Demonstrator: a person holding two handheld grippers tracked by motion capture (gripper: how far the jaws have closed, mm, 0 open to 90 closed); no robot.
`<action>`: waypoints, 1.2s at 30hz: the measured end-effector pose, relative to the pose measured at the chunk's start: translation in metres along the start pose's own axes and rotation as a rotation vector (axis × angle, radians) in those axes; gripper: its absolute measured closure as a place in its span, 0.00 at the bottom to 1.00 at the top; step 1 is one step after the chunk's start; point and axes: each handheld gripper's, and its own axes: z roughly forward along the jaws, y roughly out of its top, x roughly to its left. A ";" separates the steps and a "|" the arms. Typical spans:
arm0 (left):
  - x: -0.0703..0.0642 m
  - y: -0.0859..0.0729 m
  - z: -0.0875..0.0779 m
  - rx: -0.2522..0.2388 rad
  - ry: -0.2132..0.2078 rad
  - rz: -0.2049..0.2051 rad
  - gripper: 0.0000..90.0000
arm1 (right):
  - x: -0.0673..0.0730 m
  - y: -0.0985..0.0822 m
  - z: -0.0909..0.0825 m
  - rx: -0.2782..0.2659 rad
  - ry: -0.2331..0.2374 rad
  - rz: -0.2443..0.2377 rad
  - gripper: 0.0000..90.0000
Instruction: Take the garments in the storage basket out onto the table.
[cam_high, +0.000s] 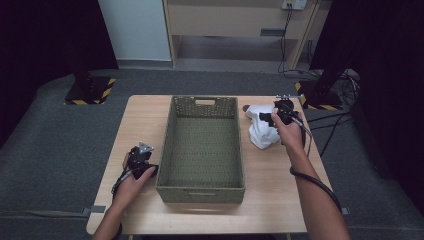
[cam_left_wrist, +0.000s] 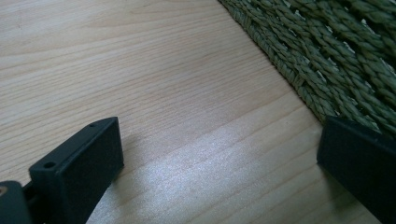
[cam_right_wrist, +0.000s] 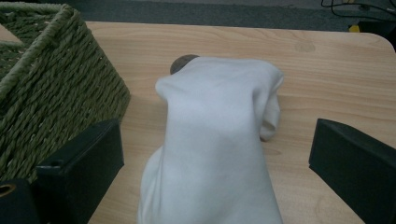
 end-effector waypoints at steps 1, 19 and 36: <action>0.000 0.000 0.000 0.000 0.000 0.000 0.00 | 0.000 -0.001 -0.002 -0.002 0.003 0.003 0.03; 0.000 0.000 0.000 0.000 0.004 -0.004 0.00 | 0.013 -0.014 -0.041 -0.055 0.045 -0.050 0.03; -0.001 0.000 0.000 0.000 0.004 -0.004 0.00 | 0.023 -0.041 -0.061 -0.072 0.095 -0.105 0.03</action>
